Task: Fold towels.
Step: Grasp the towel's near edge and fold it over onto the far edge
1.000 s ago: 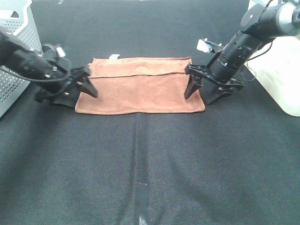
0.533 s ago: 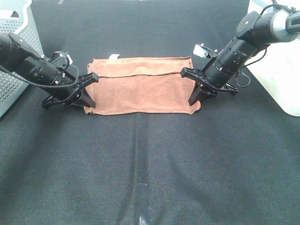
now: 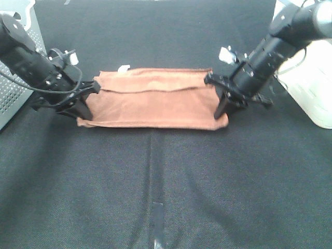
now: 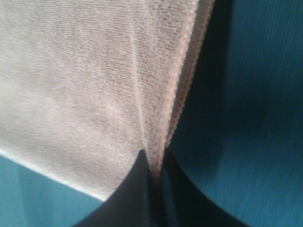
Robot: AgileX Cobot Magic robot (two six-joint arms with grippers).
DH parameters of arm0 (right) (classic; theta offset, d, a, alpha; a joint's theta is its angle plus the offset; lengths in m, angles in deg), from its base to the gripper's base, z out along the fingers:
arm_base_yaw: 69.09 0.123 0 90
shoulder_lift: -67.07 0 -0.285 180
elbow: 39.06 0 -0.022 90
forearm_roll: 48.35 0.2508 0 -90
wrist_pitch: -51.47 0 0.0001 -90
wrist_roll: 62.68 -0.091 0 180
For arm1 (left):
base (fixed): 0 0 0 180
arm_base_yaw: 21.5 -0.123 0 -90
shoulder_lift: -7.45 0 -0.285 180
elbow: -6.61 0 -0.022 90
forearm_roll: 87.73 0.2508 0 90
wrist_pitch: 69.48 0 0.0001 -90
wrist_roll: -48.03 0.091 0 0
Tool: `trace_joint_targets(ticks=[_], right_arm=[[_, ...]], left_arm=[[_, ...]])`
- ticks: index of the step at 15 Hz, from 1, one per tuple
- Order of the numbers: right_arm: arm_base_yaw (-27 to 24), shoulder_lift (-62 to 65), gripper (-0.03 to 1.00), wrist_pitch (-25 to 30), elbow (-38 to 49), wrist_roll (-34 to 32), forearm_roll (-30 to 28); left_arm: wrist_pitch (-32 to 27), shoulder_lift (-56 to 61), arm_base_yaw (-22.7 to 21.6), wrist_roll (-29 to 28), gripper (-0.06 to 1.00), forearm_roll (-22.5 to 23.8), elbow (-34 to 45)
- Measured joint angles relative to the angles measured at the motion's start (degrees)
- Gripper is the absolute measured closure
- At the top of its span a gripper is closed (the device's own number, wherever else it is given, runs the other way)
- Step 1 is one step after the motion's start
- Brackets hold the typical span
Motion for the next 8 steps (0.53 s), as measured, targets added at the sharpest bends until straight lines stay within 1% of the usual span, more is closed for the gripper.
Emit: trace_joint_targets(ticks=[1,2,3,6,8], right_arm=[[0.0,1.6,0.97,-0.92,3.95,0.63,0.86],[0.17,3.27,0.97,-1.83,7.51,1.55,1.6],[0.52,4.76,0.97,-2.86,10.94,2.64,2.01],[1.43,7.45,0.97,-5.73,18.74,4.24,2.86],[1.66,7.85,0.97,-7.05,19.31,4.41,3.61]], left_arm=[[-2.46,0.34,0.06,-0.34,0.93,0.97,0.4],[-3.55,0.69,0.17,-0.46,0.93,1.09,1.6],[-3.78,1.78,0.23,-0.63,0.93,1.09,4.53],[-0.06,6.47,0.23,-0.63,0.93,0.86,14.09],[0.86,7.45,0.23,-0.63,0.94,0.69,15.07]])
